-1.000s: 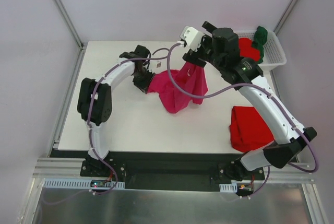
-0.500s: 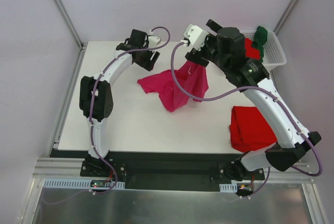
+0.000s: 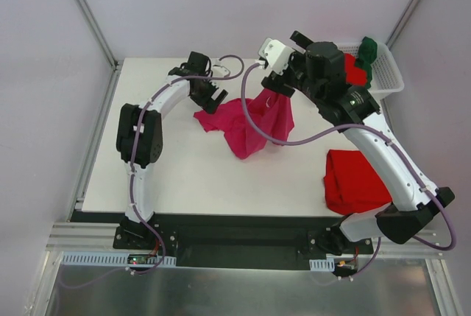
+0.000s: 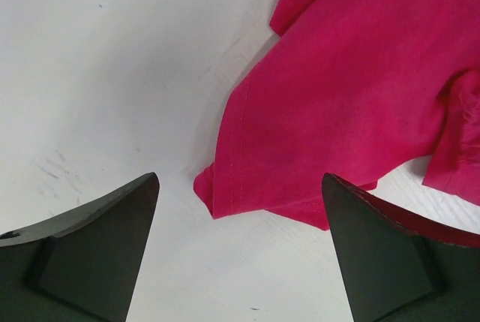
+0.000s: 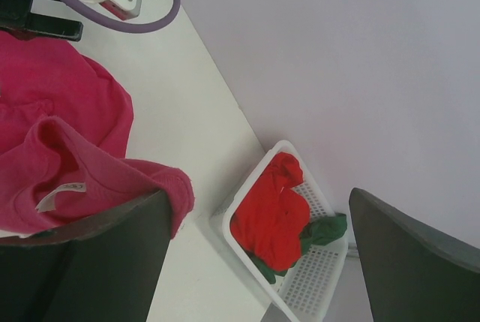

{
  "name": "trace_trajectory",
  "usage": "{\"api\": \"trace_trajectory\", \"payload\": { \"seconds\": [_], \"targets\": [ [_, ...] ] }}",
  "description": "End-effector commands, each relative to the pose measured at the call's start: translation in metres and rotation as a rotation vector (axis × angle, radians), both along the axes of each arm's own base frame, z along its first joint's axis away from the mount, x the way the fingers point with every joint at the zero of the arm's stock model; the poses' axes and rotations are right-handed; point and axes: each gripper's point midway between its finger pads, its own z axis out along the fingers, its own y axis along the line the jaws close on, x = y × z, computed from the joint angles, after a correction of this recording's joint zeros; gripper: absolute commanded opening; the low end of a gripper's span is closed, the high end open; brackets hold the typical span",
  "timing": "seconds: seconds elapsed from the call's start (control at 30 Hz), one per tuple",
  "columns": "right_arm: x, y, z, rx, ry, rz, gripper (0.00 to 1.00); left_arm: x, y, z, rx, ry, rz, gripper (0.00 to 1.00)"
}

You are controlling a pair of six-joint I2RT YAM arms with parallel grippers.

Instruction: Fold and stack the t-shirts

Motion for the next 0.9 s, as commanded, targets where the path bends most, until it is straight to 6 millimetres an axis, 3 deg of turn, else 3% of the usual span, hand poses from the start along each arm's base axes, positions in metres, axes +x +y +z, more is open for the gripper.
{"api": "trace_trajectory", "payload": {
  "seconds": [0.0, 0.2, 0.3, 0.37, 0.43, 0.47, 0.57, 0.6, 0.67, 0.7, 0.77, 0.8, 0.87],
  "targets": [
    [-0.002, 0.002, 0.028, 0.061, -0.087, 0.007, 0.96, -0.003, -0.002, -0.010, 0.004, 0.035, -0.066, 0.91],
    [0.003, 0.000, 0.027, 0.046, -0.083, -0.030, 0.96, -0.006, 0.000, -0.031, 0.014, 0.107, -0.077, 0.89],
    [0.005, 0.002, 0.026, 0.043, -0.081, -0.034, 0.96, -0.003, 0.007, -0.039, 0.038, 0.118, -0.081, 0.80],
    [0.005, 0.003, 0.026, 0.040, -0.082, -0.045, 0.96, 0.001, 0.012, -0.044, 0.048, 0.120, -0.077, 0.48],
    [0.004, 0.005, 0.024, 0.031, -0.078, -0.038, 0.96, 0.007, 0.021, -0.048, 0.061, 0.121, -0.056, 0.07],
    [0.004, 0.005, 0.024, 0.026, -0.077, -0.037, 0.96, 0.010, 0.023, -0.047, 0.064, 0.114, -0.051, 0.05],
    [0.007, 0.003, 0.010, -0.028, -0.065, -0.040, 0.96, 0.017, 0.031, -0.026, 0.077, 0.062, -0.054, 0.00],
    [0.009, 0.001, 0.004, -0.057, -0.062, -0.048, 0.96, 0.021, 0.033, -0.004, 0.080, 0.011, -0.065, 0.00],
    [0.014, -0.007, -0.005, -0.082, -0.060, -0.075, 0.96, 0.022, 0.045, 0.020, 0.088, -0.038, -0.057, 0.00],
    [0.019, -0.016, -0.014, -0.089, -0.041, -0.101, 0.96, 0.022, 0.052, 0.045, 0.098, -0.097, -0.073, 0.00],
    [0.028, -0.025, -0.024, -0.077, -0.020, -0.147, 0.96, 0.016, 0.076, 0.056, 0.125, -0.115, -0.059, 0.00],
    [0.035, -0.037, -0.027, -0.080, -0.013, -0.189, 0.96, 0.013, 0.086, 0.074, 0.142, -0.153, -0.072, 0.00],
    [0.048, -0.053, -0.043, -0.129, 0.018, -0.248, 0.96, 0.000, 0.108, 0.079, 0.171, -0.156, -0.078, 0.00]
  ]
}}
